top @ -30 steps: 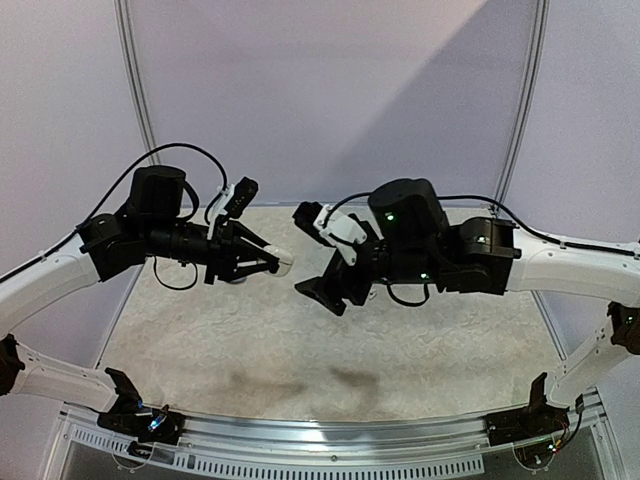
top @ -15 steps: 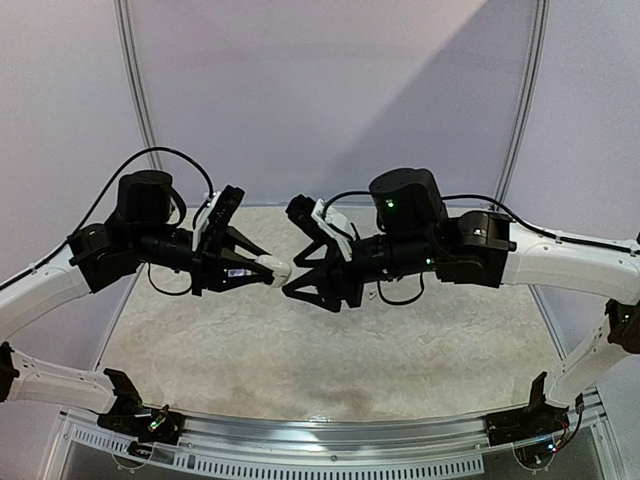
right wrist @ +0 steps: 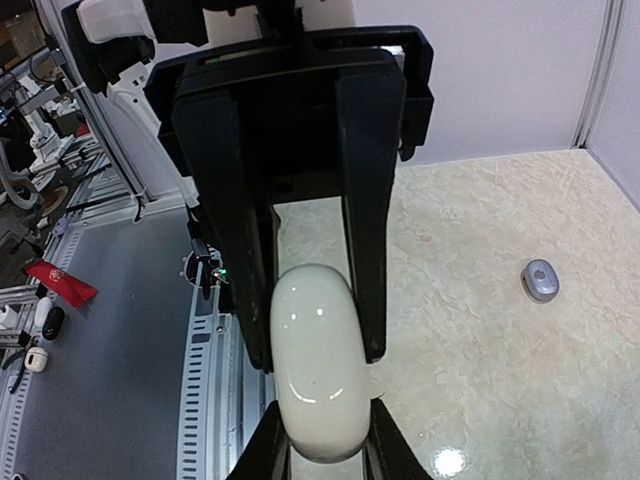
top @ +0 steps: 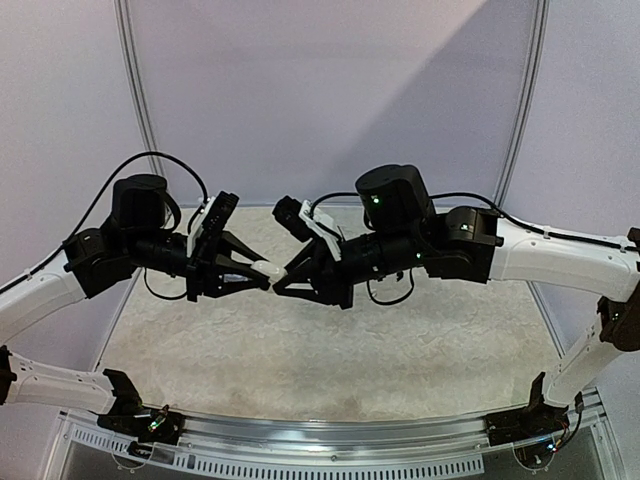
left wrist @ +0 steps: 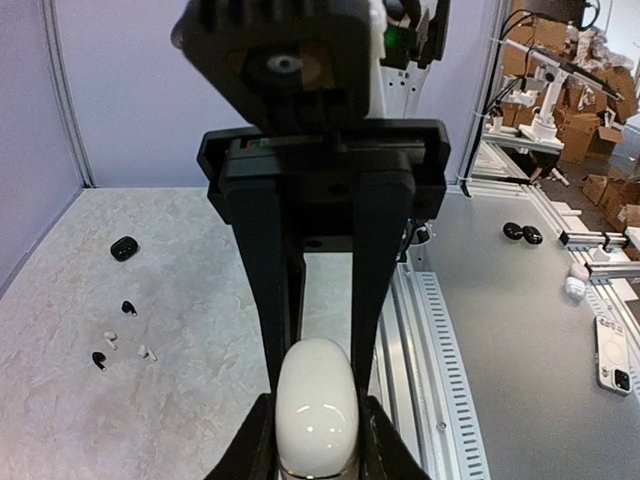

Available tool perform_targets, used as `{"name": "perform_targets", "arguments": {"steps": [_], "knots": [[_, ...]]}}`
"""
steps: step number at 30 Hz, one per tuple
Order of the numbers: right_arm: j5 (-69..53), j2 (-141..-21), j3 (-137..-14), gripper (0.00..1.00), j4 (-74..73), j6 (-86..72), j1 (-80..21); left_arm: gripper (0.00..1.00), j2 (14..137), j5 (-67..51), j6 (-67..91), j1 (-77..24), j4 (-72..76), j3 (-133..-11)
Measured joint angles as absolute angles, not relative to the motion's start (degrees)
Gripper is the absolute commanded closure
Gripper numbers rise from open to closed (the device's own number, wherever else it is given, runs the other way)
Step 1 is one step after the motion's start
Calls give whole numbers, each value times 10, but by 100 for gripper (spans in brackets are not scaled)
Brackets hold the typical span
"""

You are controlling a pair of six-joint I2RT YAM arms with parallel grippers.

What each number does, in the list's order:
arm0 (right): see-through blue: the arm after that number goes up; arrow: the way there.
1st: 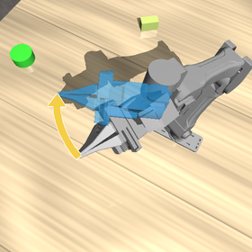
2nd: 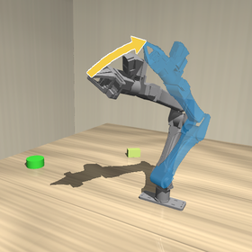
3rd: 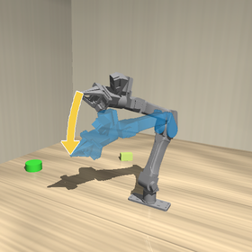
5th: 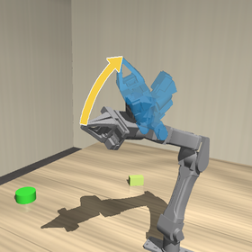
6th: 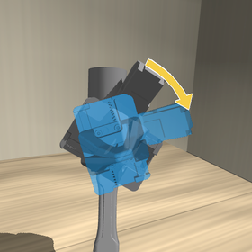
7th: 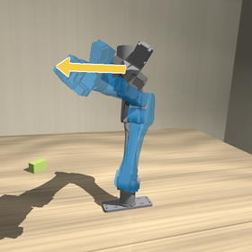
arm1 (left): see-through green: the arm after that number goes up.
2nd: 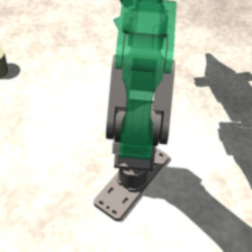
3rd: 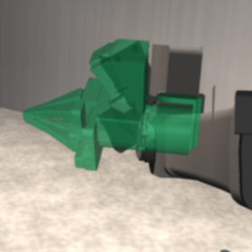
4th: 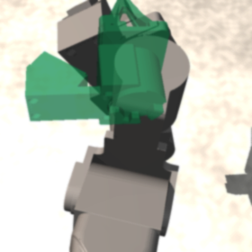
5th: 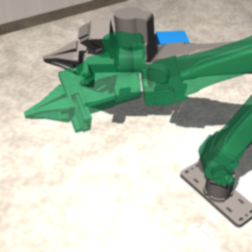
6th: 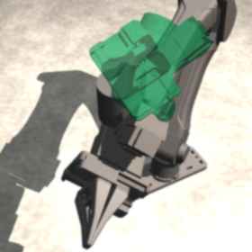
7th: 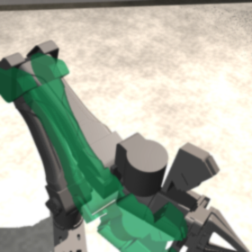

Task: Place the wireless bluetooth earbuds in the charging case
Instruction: Pass from the left arm to the right, then pass from the right arm to the left

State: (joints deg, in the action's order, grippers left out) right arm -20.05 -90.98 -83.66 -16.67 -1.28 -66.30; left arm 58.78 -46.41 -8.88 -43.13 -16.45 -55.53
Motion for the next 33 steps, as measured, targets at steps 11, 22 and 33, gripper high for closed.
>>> {"name": "perform_targets", "arguments": {"steps": [11,22,33], "knots": [[-213,-909,-836,100,-168,-11,-662,28,587,-464,-79,-435,-157,-550],[-167,-882,-829,100,-197,4,-662,10,568,-445,-59,-439,-135,-521],[-131,-850,-828,100,-237,24,-662,1,559,-433,-65,-440,-131,-503]]}}
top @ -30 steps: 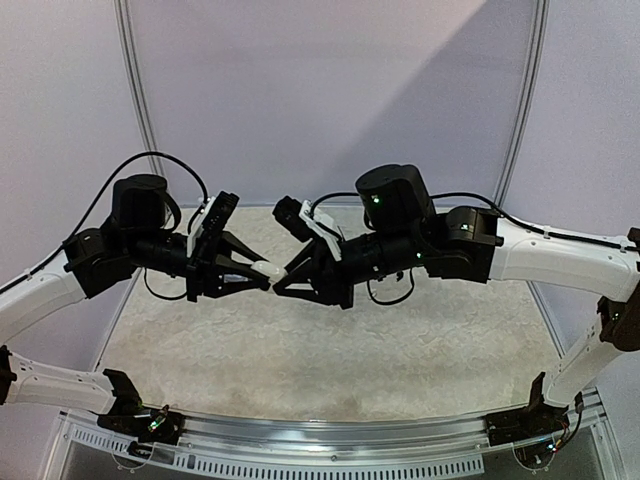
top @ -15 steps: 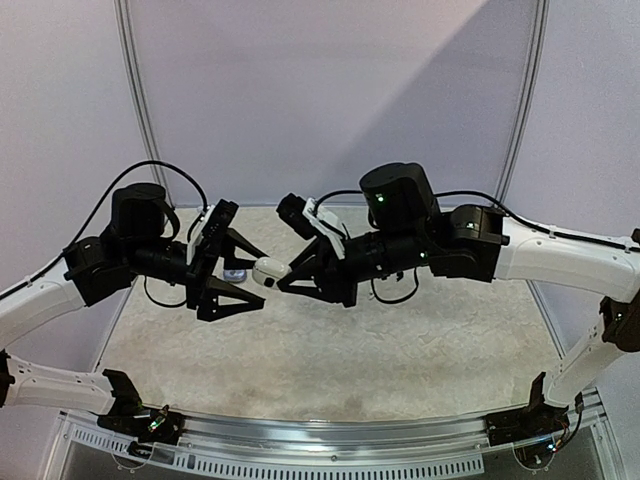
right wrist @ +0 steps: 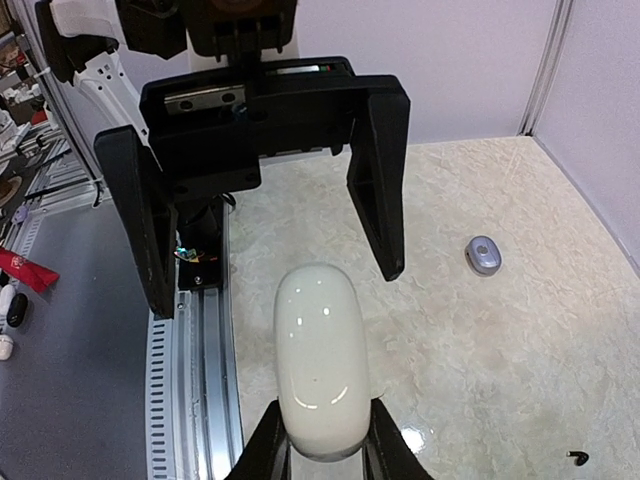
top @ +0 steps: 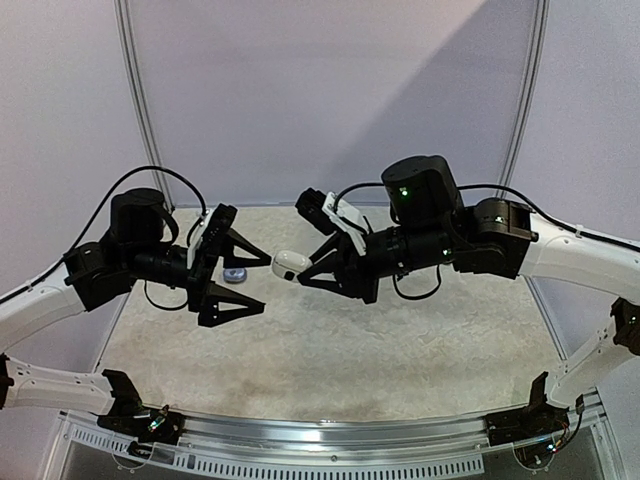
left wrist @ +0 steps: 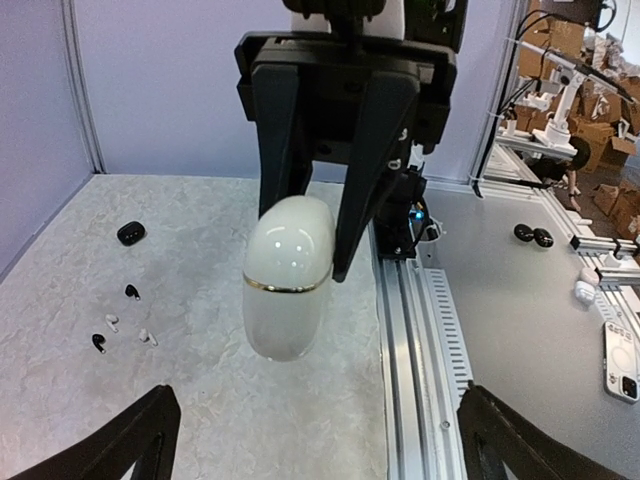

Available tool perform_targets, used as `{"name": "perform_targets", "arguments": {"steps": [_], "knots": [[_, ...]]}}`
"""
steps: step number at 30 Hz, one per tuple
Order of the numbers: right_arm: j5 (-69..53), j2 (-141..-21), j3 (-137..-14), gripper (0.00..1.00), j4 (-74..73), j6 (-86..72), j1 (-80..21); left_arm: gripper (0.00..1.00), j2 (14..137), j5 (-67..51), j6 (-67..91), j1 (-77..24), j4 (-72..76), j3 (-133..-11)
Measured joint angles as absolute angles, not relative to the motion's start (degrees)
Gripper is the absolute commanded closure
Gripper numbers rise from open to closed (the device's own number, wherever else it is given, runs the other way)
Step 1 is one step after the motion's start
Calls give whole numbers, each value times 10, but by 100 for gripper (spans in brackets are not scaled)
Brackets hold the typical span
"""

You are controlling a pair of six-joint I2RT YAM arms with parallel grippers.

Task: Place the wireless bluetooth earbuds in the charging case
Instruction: Pass from the right arm to the left

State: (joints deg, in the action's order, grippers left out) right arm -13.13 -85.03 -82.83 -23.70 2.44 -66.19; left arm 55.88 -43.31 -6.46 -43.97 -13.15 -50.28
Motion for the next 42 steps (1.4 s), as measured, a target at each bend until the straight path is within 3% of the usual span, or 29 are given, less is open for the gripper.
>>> {"name": "perform_targets", "arguments": {"steps": [4,12,19,26,29,34,36,37,40,42], "knots": [[-127,-850,-828,100,-248,30,-662,10,553,-431,-63,-440,-129,-496],[-130,-850,-831,100,-254,46,-662,51,551,-433,-43,-441,-98,-483],[-150,-853,-852,100,-252,55,-662,47,571,-433,6,-451,-22,-475],[-158,-860,-860,100,-250,62,-662,49,580,-430,25,-462,19,-472],[-161,-866,-861,100,-251,63,-662,62,582,-430,29,-469,34,-472],[-166,-870,-867,100,-262,63,-662,99,584,-426,29,-476,44,-470],[-169,-870,-869,100,-264,63,-662,100,584,-425,28,-477,49,-469],[-169,-870,-869,97,-265,63,-662,100,584,-424,27,-477,50,-469],[-167,-871,-869,62,-265,62,-662,100,584,-423,25,-477,48,-469],[-162,-871,-869,54,-264,58,-662,100,583,-419,23,-477,47,-469]]}}
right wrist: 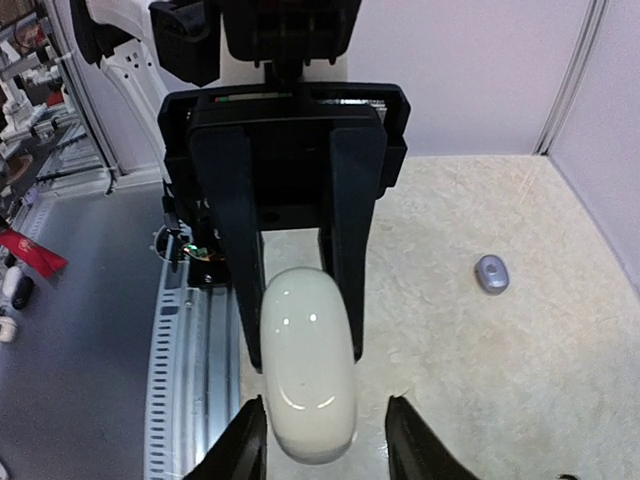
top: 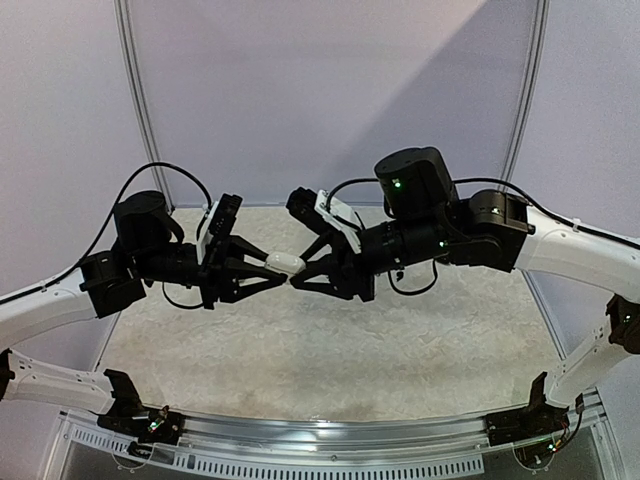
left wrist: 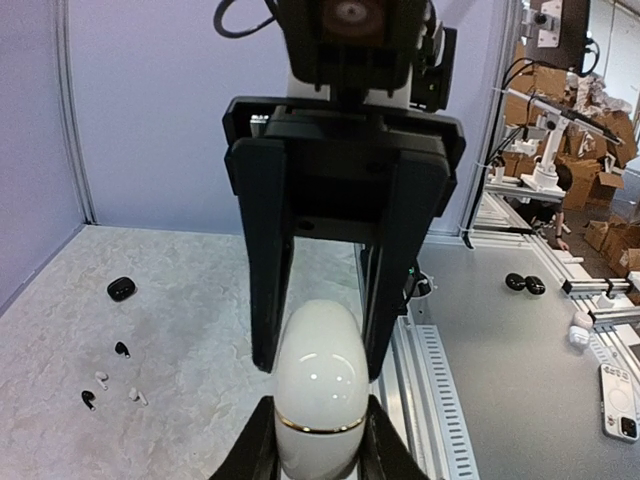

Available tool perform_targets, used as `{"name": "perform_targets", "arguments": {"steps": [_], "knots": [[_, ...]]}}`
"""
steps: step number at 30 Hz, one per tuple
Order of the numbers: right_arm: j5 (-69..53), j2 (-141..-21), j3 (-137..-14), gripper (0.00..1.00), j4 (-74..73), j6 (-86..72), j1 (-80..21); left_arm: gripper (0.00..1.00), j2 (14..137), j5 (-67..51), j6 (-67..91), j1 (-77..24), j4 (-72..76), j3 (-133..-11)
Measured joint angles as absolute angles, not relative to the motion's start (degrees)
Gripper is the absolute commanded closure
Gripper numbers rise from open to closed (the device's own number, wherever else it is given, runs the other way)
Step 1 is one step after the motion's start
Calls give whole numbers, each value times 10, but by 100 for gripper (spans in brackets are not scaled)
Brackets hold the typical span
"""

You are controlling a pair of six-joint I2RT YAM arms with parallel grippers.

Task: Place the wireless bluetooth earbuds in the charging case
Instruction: Pass from the right arm to the left, then open the charging case.

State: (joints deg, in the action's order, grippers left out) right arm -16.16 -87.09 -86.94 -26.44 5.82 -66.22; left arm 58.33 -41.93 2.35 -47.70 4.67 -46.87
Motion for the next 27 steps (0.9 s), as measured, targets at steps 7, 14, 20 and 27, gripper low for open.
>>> {"name": "perform_targets", "arguments": {"steps": [7,14,20,27], "knots": [[-125,-872,-869,52,-248,44,-664,100,579,-411,-14,-480,39,-467],[-110,-879,-870,54,-253,37,-664,100,575,-384,-92,-482,17,-467],[-110,-882,-869,55,-257,32,-664,100,569,-368,-134,-486,-4,-467],[-110,-883,-869,58,-257,21,-664,100,565,-359,-149,-487,-14,-467]]}}
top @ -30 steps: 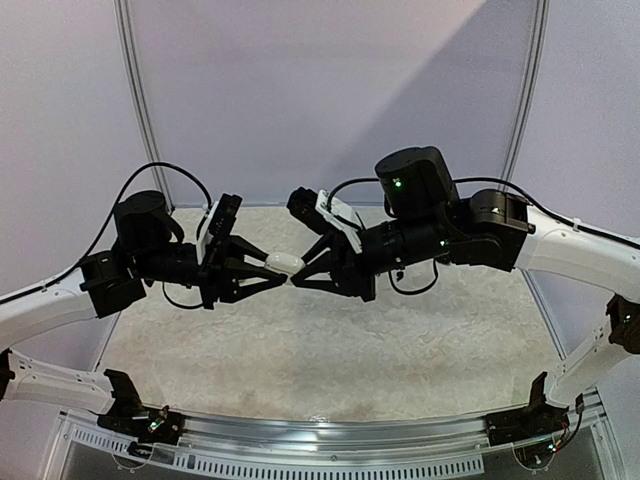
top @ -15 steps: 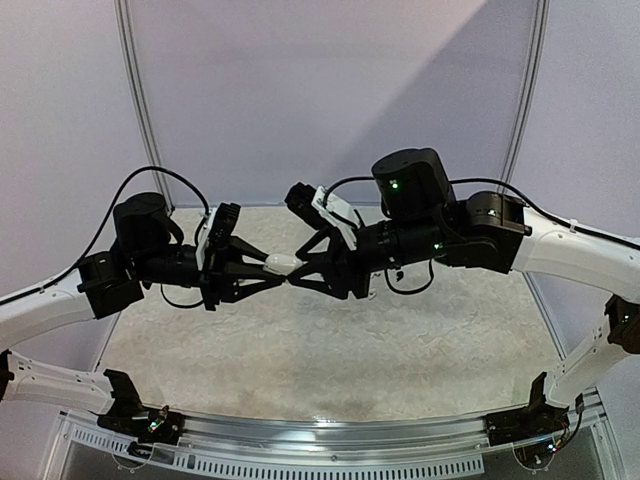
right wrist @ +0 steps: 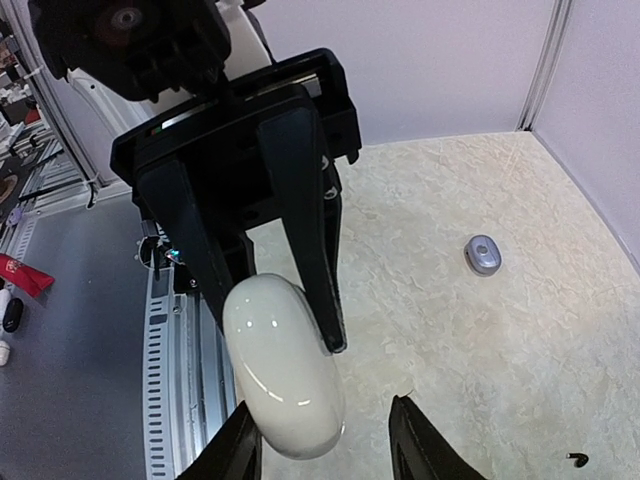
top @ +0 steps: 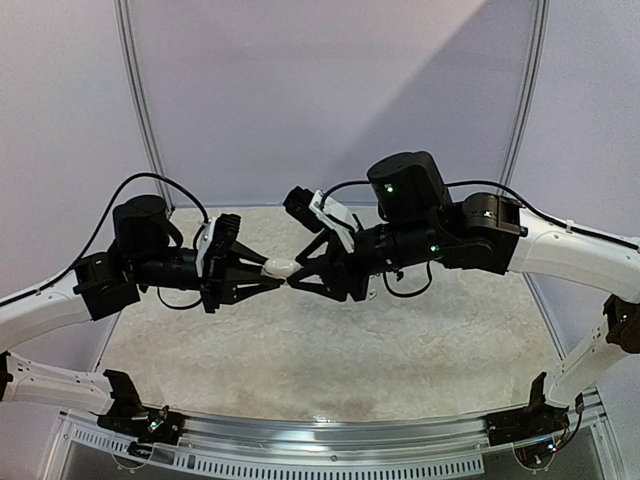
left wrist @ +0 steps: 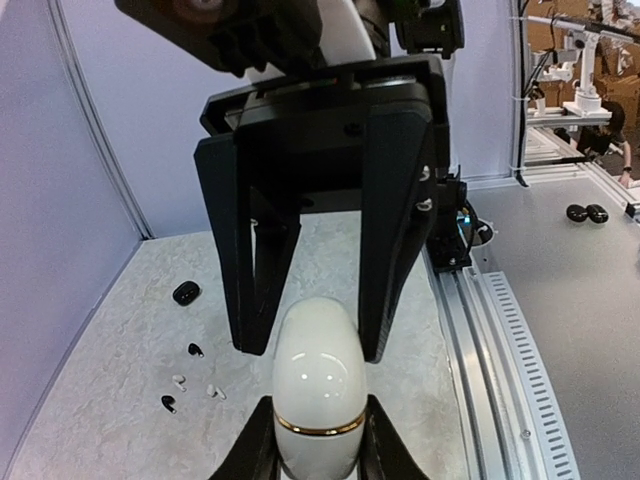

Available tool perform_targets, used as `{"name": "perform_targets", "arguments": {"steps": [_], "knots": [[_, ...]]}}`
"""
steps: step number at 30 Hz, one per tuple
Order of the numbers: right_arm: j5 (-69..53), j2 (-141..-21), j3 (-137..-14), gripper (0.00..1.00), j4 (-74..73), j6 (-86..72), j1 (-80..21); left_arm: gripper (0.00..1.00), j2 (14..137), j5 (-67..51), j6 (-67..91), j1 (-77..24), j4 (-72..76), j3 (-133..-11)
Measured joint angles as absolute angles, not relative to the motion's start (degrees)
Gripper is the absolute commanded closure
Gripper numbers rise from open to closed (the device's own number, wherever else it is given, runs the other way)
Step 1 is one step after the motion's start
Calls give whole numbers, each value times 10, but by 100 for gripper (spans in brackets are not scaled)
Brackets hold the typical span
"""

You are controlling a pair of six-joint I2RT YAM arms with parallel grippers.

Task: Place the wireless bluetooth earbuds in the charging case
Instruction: Open the charging case.

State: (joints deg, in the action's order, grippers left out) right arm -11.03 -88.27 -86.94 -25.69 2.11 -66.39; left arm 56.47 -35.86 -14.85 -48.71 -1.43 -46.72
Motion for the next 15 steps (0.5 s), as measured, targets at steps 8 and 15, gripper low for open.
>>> {"name": "perform_targets", "arguments": {"steps": [8,15], "knots": [[-85,-881,-869,58,-235,13,-659,100,561,-369,-154,-494,-56,-462],[-79,-882,-869,57,-233,0,-657,100,561,-370,-149,-496,-55,-460]]}}
